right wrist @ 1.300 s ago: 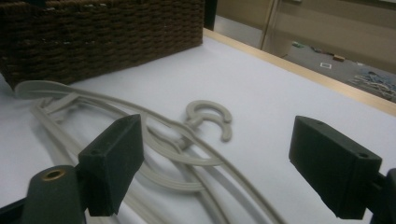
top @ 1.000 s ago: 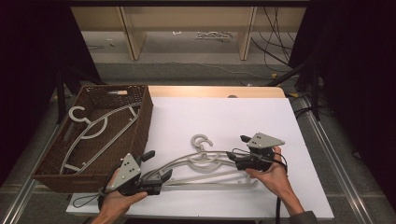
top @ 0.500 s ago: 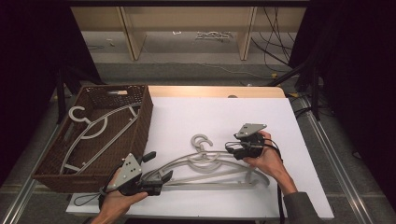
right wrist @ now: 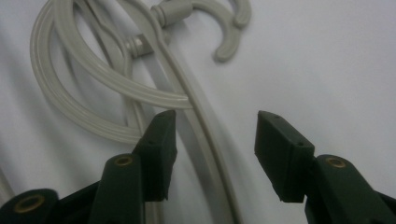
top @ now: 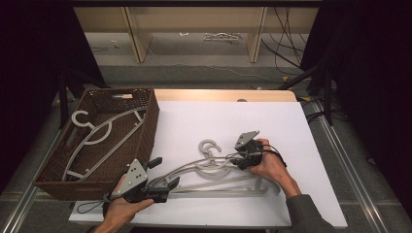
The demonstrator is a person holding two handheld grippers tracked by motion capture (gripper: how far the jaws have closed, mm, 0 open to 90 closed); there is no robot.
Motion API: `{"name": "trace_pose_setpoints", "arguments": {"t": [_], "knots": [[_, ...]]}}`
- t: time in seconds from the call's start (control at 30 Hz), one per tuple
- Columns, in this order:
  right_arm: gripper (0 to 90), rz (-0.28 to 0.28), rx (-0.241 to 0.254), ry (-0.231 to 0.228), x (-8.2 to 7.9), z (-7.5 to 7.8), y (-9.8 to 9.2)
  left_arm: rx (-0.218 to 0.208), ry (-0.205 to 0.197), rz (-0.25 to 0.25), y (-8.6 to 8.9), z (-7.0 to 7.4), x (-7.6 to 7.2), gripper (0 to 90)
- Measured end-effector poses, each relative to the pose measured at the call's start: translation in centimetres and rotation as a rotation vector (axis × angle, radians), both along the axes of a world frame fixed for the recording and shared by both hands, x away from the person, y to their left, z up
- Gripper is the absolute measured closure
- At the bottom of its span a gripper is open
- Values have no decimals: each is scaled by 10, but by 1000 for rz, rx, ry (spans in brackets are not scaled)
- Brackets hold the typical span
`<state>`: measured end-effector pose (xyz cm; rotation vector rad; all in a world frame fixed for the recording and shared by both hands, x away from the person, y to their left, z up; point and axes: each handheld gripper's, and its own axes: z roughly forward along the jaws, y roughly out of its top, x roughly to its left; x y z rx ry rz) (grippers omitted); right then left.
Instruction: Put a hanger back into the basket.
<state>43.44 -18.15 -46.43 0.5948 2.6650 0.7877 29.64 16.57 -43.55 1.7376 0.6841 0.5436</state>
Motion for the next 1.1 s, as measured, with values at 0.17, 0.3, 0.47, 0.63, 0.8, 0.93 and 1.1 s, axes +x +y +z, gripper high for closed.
{"name": "trace_pose_setpoints", "arguments": {"t": [0.17, 0.3, 0.47, 0.63, 0.8, 0.93, 1.1], "knots": [[523, -7, -19, 30, 3, -3, 3, 14, -5, -7, 0, 0, 1, 160], [577, -23, -25, 53, 7, -6, 4, 5, -3, -10, -1, -1, 1, 161], [619, -1, -35, 73, 11, -6, 7, 11, -3, -7, 0, 0, 2, 162], [726, 51, -66, 99, 12, -5, 12, 12, 3, -6, -1, -1, 2, 163], [769, 136, -107, 47, 9, -5, 15, 4, 6, -8, -1, -1, 2, 164], [803, 236, -152, 3, 5, -4, 16, 4, 4, -10, -1, 0, 3, 165], [816, 297, -188, -26, 2, 0, 15, 13, 7, -10, 0, 0, 3, 168]]}}
